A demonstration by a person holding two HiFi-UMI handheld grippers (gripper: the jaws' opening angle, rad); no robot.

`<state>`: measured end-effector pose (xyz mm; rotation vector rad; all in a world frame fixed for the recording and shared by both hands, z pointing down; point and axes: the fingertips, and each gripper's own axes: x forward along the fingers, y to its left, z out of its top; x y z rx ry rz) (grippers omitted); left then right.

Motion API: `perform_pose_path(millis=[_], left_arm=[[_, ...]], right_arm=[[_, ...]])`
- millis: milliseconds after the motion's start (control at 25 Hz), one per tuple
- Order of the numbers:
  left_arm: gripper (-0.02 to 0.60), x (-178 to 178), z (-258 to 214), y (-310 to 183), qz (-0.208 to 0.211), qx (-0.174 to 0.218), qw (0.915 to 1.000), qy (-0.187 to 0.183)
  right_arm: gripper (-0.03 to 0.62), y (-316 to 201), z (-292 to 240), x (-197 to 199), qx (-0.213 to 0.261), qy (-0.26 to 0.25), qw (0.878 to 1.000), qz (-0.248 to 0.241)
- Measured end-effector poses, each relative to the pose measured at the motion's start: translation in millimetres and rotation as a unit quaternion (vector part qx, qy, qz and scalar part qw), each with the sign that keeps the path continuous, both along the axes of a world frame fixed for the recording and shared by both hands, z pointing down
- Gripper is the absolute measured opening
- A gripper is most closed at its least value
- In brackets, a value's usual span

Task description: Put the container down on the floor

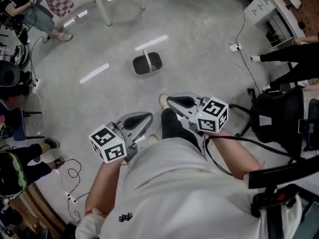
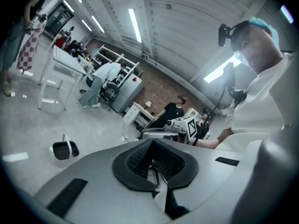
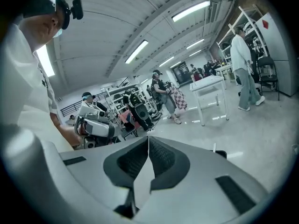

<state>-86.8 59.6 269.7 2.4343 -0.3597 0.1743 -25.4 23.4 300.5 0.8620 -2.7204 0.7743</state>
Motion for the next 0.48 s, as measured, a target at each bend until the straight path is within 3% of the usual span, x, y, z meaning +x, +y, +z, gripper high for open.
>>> perform_pose_path(millis=[160, 480], left_arm=[[0.009, 2, -11, 7, 0.006, 0.027, 0.9995, -0.016], [0.009, -4, -18, 19, -0.002, 0.034, 0.9993, -0.016]], right_arm=[[0.018, 7, -17, -4, 0.018, 0.000, 1.000, -0.004], [0.018, 20, -29, -19, 0.025, 0.001, 0.999, -0.026]])
